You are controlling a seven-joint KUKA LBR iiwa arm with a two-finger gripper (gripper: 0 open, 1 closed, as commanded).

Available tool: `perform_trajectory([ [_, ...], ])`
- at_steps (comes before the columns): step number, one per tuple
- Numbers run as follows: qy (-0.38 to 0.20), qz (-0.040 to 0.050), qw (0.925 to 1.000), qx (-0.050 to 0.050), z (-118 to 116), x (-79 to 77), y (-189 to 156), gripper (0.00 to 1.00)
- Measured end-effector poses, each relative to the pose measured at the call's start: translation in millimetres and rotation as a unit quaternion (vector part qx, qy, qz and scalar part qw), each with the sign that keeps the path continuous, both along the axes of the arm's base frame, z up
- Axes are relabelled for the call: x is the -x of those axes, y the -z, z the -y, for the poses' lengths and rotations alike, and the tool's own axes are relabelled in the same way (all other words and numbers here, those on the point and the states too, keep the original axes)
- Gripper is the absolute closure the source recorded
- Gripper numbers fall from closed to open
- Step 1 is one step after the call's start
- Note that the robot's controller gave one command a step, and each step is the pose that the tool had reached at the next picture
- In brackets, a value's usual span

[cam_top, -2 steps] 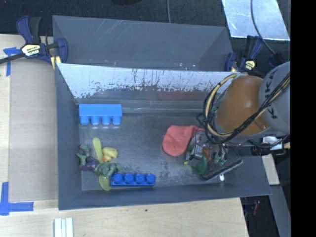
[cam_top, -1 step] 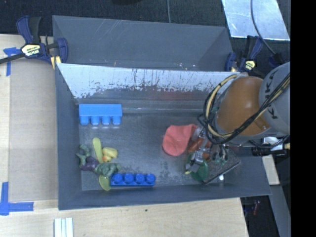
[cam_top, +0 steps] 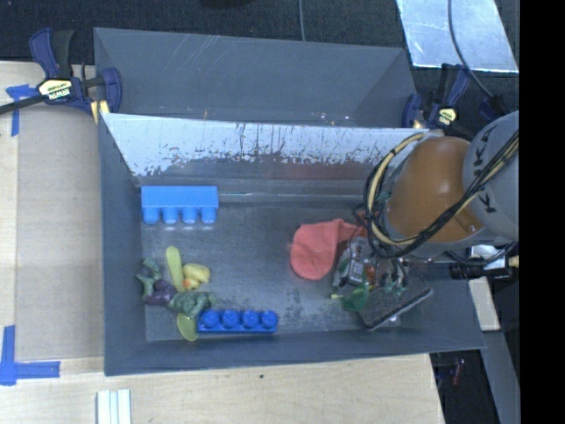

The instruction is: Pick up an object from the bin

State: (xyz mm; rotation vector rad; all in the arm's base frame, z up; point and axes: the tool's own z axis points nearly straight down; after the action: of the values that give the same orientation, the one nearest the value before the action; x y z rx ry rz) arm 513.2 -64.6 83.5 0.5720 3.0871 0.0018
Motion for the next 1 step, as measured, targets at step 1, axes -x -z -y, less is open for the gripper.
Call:
perform_trajectory([
  [1,0.000,0.0001,1.0000,0.000,0.1,0.0,0.0,0.00],
])
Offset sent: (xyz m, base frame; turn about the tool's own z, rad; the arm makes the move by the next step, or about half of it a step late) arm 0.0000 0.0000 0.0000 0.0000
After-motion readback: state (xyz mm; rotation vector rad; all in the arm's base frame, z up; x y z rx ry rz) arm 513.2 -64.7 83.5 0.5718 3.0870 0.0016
